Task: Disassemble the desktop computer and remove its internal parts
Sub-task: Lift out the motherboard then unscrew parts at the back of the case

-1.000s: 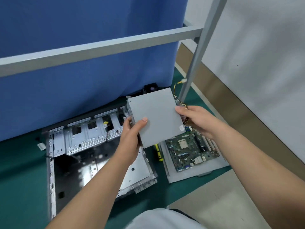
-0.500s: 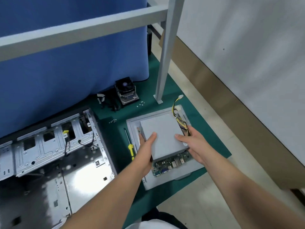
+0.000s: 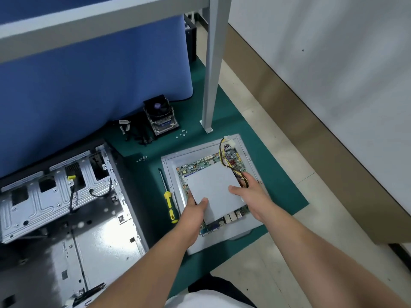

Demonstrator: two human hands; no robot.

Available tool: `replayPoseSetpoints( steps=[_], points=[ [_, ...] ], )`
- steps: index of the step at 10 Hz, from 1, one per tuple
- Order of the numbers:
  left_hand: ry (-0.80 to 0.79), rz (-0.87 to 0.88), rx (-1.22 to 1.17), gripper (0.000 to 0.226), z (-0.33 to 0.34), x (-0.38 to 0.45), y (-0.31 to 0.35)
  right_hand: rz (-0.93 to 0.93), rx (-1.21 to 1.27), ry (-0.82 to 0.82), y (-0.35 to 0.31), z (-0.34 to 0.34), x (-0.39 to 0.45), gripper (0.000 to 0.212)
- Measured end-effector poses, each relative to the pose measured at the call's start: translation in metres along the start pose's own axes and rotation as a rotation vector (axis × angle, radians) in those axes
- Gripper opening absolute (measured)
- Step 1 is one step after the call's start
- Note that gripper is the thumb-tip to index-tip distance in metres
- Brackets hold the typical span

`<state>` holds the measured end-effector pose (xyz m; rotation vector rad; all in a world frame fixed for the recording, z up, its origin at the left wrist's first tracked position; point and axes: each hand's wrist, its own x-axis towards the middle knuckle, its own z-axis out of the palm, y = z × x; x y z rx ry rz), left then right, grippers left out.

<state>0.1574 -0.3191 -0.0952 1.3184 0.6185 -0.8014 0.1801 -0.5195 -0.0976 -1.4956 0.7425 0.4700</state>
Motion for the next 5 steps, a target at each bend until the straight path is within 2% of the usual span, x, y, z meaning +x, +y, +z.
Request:
replayPoseSetpoints(
  steps=[1, 2, 3, 4, 5],
  points=[
    [0.028, 0.018, 0.073, 0.054, -0.001, 0.002, 0.003, -0.008, -0.073, 0.011, -0.002, 0.002, -0.002, 0.085],
    [0.07, 0.049, 0.159, 0.042, -0.004, -0.008, 0.011, -0.043, -0.286, 0.044, -0.008, -0.001, -0.007, 0.084],
    [0.012, 0.091, 0.174, 0.035, -0.012, -0.026, 0.012, -0.083, -0.53, 0.058, -0.011, 0.001, -0.014, 0.086],
    [-0.058, 0.15, 0.18, 0.031, -0.043, -0.065, 0.005, -0.055, -0.882, 0.043, -0.023, 0.009, -0.026, 0.094],
    [-0.107, 0.132, 0.165, 0.03, -0.08, -0.101, -0.021, -0.065, -1.011, 0.053, -0.036, 0.017, -0.037, 0.102]
  ],
)
